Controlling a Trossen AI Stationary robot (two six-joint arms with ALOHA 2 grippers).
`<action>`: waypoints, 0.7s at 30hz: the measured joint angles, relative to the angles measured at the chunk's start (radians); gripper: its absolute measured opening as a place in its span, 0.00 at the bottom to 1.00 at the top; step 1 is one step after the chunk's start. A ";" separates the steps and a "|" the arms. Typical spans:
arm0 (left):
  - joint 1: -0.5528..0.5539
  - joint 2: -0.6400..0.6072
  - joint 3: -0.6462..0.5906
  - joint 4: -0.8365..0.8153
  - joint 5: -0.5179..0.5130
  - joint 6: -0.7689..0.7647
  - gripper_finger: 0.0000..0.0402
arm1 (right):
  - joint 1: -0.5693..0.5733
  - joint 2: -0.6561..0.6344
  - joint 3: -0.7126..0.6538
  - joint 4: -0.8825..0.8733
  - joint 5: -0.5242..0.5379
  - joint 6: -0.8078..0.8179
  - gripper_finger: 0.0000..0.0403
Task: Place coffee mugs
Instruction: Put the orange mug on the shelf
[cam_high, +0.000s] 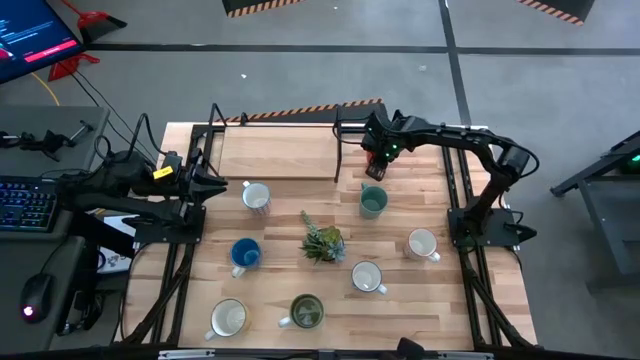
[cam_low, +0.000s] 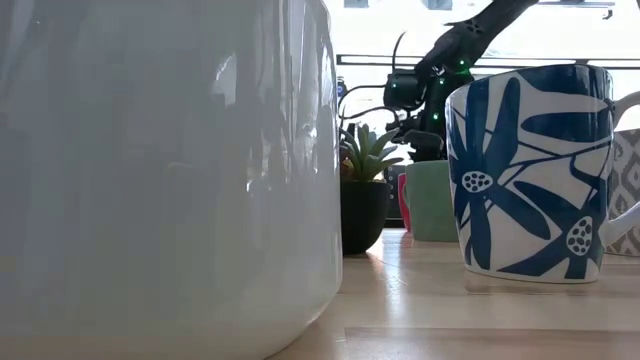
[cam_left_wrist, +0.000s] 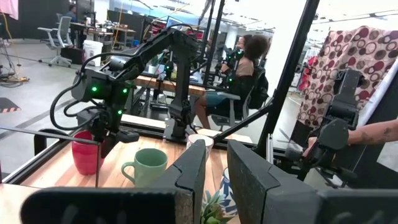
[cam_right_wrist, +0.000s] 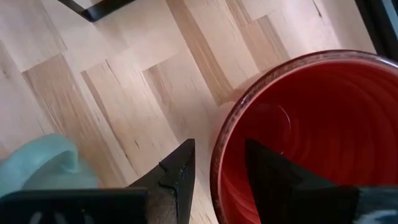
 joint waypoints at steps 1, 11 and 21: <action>0.000 0.000 0.000 0.000 0.000 0.000 0.14 | 0.000 0.000 0.000 0.000 0.000 0.000 0.30; 0.000 0.000 0.000 0.000 0.000 0.000 0.14 | -0.001 0.000 0.000 0.003 0.000 0.003 0.19; 0.000 0.000 0.000 0.000 0.000 0.002 0.14 | 0.000 -0.005 0.001 -0.006 0.016 0.049 0.01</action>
